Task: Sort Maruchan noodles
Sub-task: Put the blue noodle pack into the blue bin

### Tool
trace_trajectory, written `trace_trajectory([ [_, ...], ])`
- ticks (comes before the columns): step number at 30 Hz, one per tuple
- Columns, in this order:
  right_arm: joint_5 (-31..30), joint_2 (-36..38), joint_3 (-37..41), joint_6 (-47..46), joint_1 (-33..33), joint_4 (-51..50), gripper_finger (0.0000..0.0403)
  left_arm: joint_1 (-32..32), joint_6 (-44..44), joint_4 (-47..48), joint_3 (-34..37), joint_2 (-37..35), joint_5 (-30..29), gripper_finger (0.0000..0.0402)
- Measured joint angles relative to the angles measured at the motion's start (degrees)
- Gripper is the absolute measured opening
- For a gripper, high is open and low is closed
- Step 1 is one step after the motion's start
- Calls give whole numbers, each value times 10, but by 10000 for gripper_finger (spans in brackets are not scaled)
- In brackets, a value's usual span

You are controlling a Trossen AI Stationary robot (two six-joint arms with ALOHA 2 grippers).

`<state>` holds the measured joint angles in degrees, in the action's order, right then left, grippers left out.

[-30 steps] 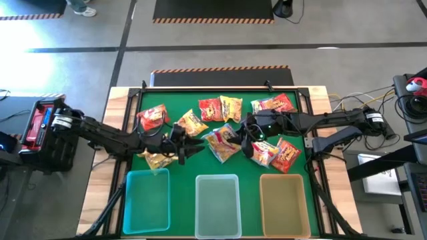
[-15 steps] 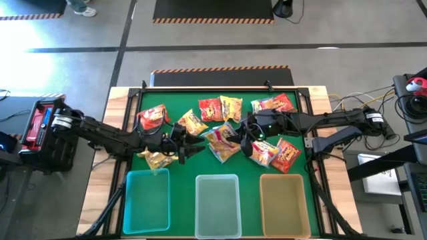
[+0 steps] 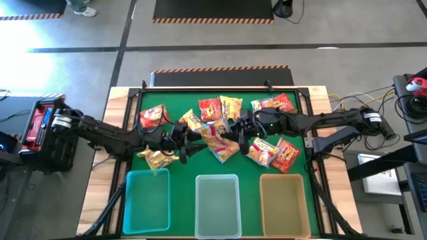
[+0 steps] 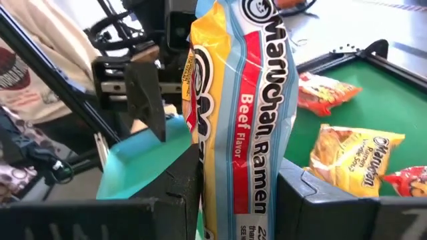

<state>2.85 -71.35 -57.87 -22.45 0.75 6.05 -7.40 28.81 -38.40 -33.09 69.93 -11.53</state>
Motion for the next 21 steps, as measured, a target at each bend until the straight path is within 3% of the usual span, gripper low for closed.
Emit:
trace_trajectory([
  [6, 2, -22, 0, 2, 0, 42, 107, 0, -44, -1, -16, 6, -1, 233],
  [21, 16, -30, 0, 2, 0, 54, 107, 8, -51, 11, -13, 6, -4, 233],
])
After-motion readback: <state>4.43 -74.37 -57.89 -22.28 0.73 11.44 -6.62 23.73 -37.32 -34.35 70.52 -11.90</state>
